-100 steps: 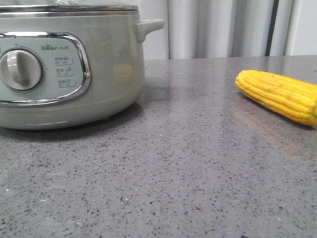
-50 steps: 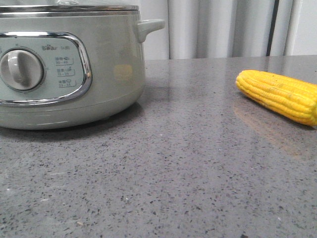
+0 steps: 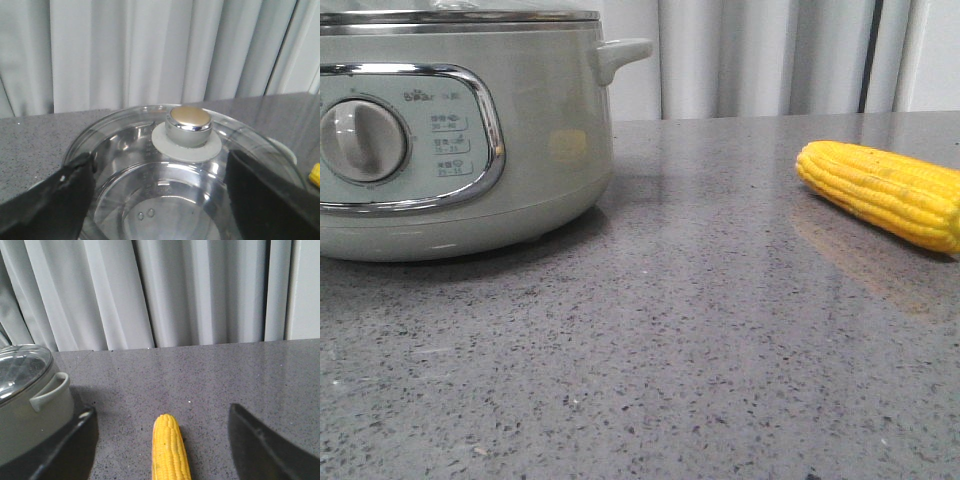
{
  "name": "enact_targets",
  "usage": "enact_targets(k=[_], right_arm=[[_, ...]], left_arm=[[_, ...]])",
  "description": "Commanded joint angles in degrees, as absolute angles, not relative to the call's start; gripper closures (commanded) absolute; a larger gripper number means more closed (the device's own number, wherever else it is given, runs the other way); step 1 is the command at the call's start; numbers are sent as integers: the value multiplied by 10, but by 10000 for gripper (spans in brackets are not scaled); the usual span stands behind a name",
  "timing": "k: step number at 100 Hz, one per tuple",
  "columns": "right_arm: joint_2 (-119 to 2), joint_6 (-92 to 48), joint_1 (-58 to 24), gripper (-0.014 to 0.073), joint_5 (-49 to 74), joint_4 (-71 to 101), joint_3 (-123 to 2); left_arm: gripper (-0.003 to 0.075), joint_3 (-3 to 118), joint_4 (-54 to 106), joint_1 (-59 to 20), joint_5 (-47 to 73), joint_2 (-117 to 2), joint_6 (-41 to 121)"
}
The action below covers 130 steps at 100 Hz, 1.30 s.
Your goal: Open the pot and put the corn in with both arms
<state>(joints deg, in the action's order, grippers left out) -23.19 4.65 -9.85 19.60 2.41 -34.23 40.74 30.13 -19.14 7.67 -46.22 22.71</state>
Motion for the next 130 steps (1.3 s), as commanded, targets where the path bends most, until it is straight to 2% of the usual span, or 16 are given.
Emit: enact_targets(k=[1, 27, 43, 77, 84, 97, 109, 118, 130], right_arm=[[-243, 44, -94, 81, 154, 17, -364], [-243, 44, -94, 81, 153, 15, -364], [-243, 44, -94, 81, 153, 13, -364], [-243, 44, -94, 81, 156, 13, -364], [-243, 44, -94, 81, 156, 13, -364], [-243, 44, -94, 81, 158, 13, -364], [-243, 44, -94, 81, 158, 13, -364], [-243, 44, -94, 81, 158, 13, -364], [-243, 44, -94, 81, 158, 13, -364]], left_arm=[[205, 443, 303, -205, 27, -501, 244], [205, 470, 303, -271, -103, -611, 244], [206, 492, 305, -296, -137, -672, 237], [210, 526, 309, -296, -157, -745, 235], [253, 526, 309, -296, -160, -748, 235], [449, 526, 309, -296, -160, -748, 235], [594, 526, 309, -296, -160, -748, 235], [647, 526, 309, -296, -169, -742, 235], [657, 543, 309, -296, -170, -717, 235]])
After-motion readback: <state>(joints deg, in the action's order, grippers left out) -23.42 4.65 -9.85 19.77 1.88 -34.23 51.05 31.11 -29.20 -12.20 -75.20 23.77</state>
